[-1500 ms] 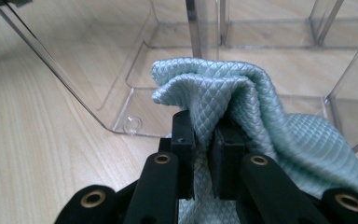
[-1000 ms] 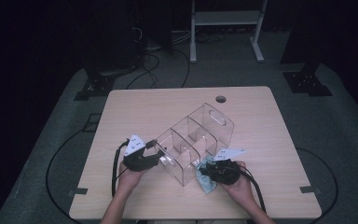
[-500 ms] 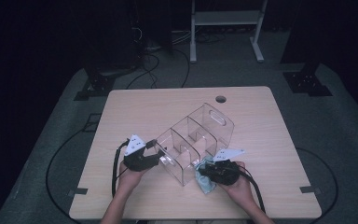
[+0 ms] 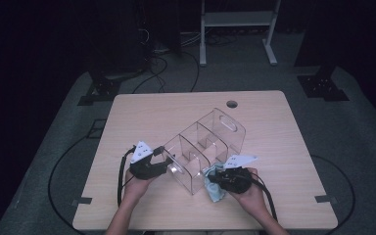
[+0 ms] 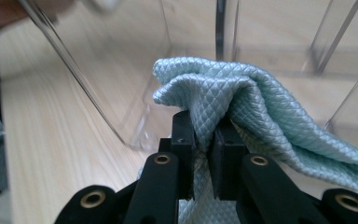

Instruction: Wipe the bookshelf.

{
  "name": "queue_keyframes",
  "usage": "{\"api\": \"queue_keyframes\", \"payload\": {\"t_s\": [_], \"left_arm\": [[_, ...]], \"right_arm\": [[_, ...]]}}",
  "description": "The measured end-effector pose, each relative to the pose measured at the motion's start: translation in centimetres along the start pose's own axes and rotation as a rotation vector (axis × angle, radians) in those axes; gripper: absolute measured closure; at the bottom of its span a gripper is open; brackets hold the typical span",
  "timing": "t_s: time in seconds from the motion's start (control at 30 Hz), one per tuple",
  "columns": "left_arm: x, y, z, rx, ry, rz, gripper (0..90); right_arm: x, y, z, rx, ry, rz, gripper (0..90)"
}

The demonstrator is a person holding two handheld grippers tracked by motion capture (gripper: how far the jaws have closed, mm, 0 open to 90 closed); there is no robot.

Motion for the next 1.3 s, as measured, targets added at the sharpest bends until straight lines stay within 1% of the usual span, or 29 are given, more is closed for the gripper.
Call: {"api": "queue_keyframes", "payload": {"t_s": [0.07,0.13,0.17,0.23,0.27,0.3,0.33,0.37,0.4,0.5,0.53,0.6,0.63,0.67,0.77,0.8,0.87,0.93,1.07,1.17,1.2,1.3], "left_arm": [[0.0,0.0,0.0,-0.003,0.0,0.001,42.8],[0.0,0.0,0.0,-0.004,-0.001,0.001,42.8],[0.0,0.0,0.0,-0.003,-0.002,0.001,42.8],[0.0,0.0,0.0,-0.001,-0.002,0.001,42.9],[0.0,0.0,0.0,-0.003,-0.003,0.002,42.9],[0.0,0.0,0.0,-0.003,-0.002,0.002,42.9],[0.0,0.0,0.0,-0.004,-0.001,0.001,42.9],[0.0,0.0,0.0,-0.003,-0.001,0.001,42.9],[0.0,0.0,0.0,-0.004,-0.001,0.0,43.0],[0.0,0.0,0.1,-0.006,-0.002,-0.001,43.1],[-0.1,0.0,0.0,0.0,-0.002,-0.004,43.1],[-0.1,0.0,0.0,-0.004,0.0,-0.003,42.9],[-0.1,0.0,0.0,-0.002,-0.001,-0.002,42.8],[-0.1,0.0,0.0,-0.001,-0.002,-0.002,42.8],[0.0,0.0,0.0,-0.006,-0.001,0.001,42.9],[0.0,0.0,0.0,-0.006,-0.001,0.001,42.9],[-0.1,-0.1,0.0,-0.003,0.0,-0.002,42.9],[-0.1,-0.1,0.0,0.0,-0.003,-0.002,43.0],[-0.1,0.0,0.0,-0.005,0.0,0.002,42.4],[-0.1,-0.1,0.0,0.002,0.0,-0.003,42.8],[-0.1,-0.1,0.0,0.004,0.0,-0.002,42.8],[-0.1,0.0,0.1,0.0,0.0,-0.003,42.9]], "right_arm": [[0.6,0.6,0.0,0.007,-0.006,-0.021,81.2],[0.7,0.6,-0.1,0.002,-0.003,-0.024,81.3],[0.5,0.4,-0.2,0.001,-0.001,-0.019,81.3],[-0.2,-0.3,-0.3,-0.008,0.002,0.016,81.3],[-0.6,-0.7,-0.3,-0.019,0.011,0.028,81.2],[-0.7,-0.8,-0.3,-0.027,0.015,0.032,81.2],[-0.6,-0.7,-0.1,-0.022,0.013,0.03,81.2],[-0.3,-0.4,0.0,-0.016,0.015,0.018,81.2],[0.0,-0.1,0.3,-0.013,0.021,0.004,81.2],[1.1,1.3,1.3,0.0,0.064,-0.055,81.3],[1.5,2.0,1.9,0.012,0.078,-0.079,81.3],[2.0,3.2,3.0,0.038,0.106,-0.108,81.3],[2.2,3.6,3.4,0.053,0.113,-0.118,81.2],[2.4,4.2,4.2,0.077,0.125,-0.13,81.3],[2.7,4.9,5.1,0.106,0.131,-0.136,81.3],[2.7,5.0,5.3,0.123,0.126,-0.133,81.3],[2.4,4.9,5.4,0.121,0.126,-0.124,81.3],[1.7,4.5,5.2,0.115,0.123,-0.105,81.3],[0.2,3.3,5.2,0.103,0.131,-0.058,81.3],[-0.8,2.3,5.2,0.105,0.13,-0.02,81.3],[-1.4,1.8,5.3,0.113,0.122,0.005,81.3],[-2.6,0.6,5.1,0.098,0.133,0.048,81.3]]}}
Point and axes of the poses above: each handheld gripper's, and its own axes: x roughly backward along the jaws, y roughly out of its top, z roughly to its left, the point moved 2 cm from there along -x, roughly forward along the jaws, and after that the axes turned 9 degrees about x, right-handed, at the moved point
